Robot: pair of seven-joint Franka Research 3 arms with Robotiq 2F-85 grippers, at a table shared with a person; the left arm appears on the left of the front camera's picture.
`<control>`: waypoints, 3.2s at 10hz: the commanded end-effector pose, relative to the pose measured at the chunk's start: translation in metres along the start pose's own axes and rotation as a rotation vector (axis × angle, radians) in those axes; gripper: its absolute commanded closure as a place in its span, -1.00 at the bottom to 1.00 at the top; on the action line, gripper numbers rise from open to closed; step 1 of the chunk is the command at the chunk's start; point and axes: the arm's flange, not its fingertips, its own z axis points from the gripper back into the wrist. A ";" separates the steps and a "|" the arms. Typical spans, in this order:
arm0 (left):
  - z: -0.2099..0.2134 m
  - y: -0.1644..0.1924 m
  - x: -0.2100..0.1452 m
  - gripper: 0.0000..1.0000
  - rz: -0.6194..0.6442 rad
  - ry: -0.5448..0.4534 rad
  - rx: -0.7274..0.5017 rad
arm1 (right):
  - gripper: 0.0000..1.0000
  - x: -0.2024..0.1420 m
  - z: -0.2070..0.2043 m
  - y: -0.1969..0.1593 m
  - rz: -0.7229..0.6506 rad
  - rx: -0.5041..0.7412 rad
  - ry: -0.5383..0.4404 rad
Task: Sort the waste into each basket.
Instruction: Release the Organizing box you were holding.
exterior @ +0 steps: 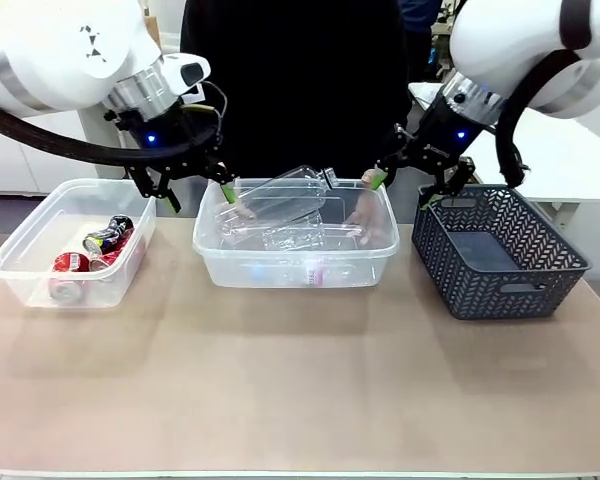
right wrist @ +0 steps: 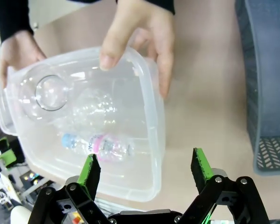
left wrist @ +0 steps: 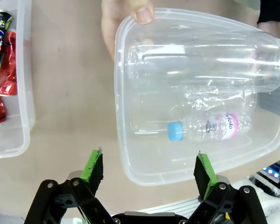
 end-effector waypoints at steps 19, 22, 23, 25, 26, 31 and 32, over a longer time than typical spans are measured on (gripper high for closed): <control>0.116 0.048 -0.168 -1.00 -0.049 -0.066 -0.177 | -1.00 -0.185 0.159 -0.123 0.051 0.297 -0.100; 0.116 0.048 -0.168 -1.00 -0.049 -0.066 -0.177 | -1.00 -0.185 0.159 -0.123 0.051 0.297 -0.100; 0.116 0.048 -0.168 -1.00 -0.049 -0.066 -0.177 | -1.00 -0.185 0.159 -0.123 0.051 0.297 -0.100; 0.116 0.048 -0.168 -1.00 -0.049 -0.066 -0.177 | -1.00 -0.185 0.159 -0.123 0.051 0.297 -0.100; 0.116 0.048 -0.168 -1.00 -0.049 -0.066 -0.177 | -1.00 -0.185 0.159 -0.123 0.051 0.297 -0.100; 0.116 0.048 -0.168 -1.00 -0.049 -0.066 -0.177 | -1.00 -0.185 0.159 -0.123 0.051 0.297 -0.100; 0.116 0.048 -0.168 -1.00 -0.049 -0.066 -0.177 | -1.00 -0.185 0.159 -0.123 0.051 0.297 -0.100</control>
